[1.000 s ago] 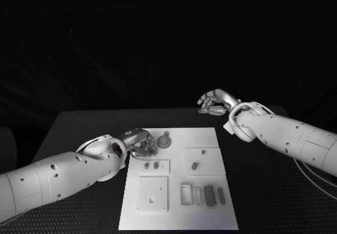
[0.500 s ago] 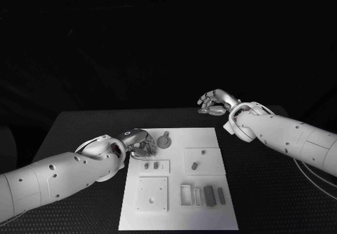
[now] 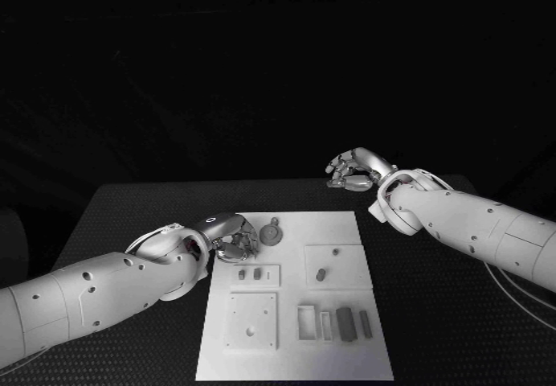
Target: Assemble the parts on the task board
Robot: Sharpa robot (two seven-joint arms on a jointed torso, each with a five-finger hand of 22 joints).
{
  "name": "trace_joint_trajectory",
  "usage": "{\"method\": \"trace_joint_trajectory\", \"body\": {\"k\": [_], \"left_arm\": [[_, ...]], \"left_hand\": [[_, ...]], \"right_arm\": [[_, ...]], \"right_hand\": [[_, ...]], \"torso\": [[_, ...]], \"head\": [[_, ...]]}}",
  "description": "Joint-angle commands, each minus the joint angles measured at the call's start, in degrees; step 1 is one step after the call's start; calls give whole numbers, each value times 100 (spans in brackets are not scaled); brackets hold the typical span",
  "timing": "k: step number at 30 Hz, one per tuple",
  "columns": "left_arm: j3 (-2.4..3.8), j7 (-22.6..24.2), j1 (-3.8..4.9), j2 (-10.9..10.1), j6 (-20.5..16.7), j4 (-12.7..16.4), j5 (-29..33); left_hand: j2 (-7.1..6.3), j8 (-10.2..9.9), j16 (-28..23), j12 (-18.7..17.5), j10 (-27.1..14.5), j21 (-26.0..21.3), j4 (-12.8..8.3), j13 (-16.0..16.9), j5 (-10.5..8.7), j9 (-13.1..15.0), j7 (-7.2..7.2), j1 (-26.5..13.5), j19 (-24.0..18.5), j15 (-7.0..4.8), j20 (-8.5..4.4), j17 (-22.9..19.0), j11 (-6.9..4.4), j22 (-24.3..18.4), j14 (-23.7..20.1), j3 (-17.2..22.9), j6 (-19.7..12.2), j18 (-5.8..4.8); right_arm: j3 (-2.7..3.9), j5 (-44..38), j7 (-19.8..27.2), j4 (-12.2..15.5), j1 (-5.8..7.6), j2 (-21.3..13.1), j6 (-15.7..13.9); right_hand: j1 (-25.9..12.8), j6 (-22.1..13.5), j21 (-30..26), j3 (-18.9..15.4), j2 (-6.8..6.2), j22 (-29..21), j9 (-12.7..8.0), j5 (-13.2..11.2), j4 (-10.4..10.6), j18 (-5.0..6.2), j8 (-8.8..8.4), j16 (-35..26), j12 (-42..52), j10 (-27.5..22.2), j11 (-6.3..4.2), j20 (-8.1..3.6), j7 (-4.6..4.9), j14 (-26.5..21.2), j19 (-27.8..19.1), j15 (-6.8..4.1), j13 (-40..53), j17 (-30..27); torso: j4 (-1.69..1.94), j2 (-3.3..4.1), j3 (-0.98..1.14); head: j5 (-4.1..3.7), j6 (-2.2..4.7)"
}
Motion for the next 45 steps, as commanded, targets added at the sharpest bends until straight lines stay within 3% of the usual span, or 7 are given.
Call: {"method": "trace_joint_trajectory", "body": {"k": [1,8,19,45], "left_arm": [[8,104,2,-18,-137,33,175],[45,55,5,-113,-72,54,188],[44,78,5,-148,40,29,303],[38,58,2,-72,206,-68,258]], "left_hand": [[47,26,40,-35,28,34,3,-4,24,8,-14,2,47,6,-343,-4,8,96,39,32,33,-24],[46,27,42,-37,29,34,3,-6,25,7,-15,2,53,5,-345,-4,7,96,44,34,33,-23],[44,27,41,-40,29,33,7,-9,30,5,-13,-2,59,5,-344,-6,7,94,48,37,30,-23],[46,24,35,-48,22,21,8,-17,36,0,-9,-4,59,8,-342,-10,11,89,46,47,16,-26]], "right_arm": [[3,-7,56,-2,1,4,60],[3,-7,55,3,1,-8,61],[3,-7,54,2,1,-9,66],[3,-7,54,5,1,-14,65]], "right_hand": [[38,25,-18,-29,39,9,-6,22,-8,21,14,-26,-32,36,5,31,1,49,-7,3,-9,1],[38,27,-20,-30,39,10,-6,21,-7,22,14,-29,-32,37,5,33,0,49,-7,4,-13,2],[39,29,-23,-32,40,13,-8,21,-7,24,13,-32,-31,38,5,35,0,50,-7,4,-19,3],[41,32,-31,-36,44,19,-11,22,-7,29,10,-40,-29,40,5,42,-1,52,-6,5,-36,7]], "torso": [[0,-1,0],[9,-3,-1],[7,-1,-8],[-4,2,2]], "head": [[4,2],[0,3],[19,0],[28,-21]]}}
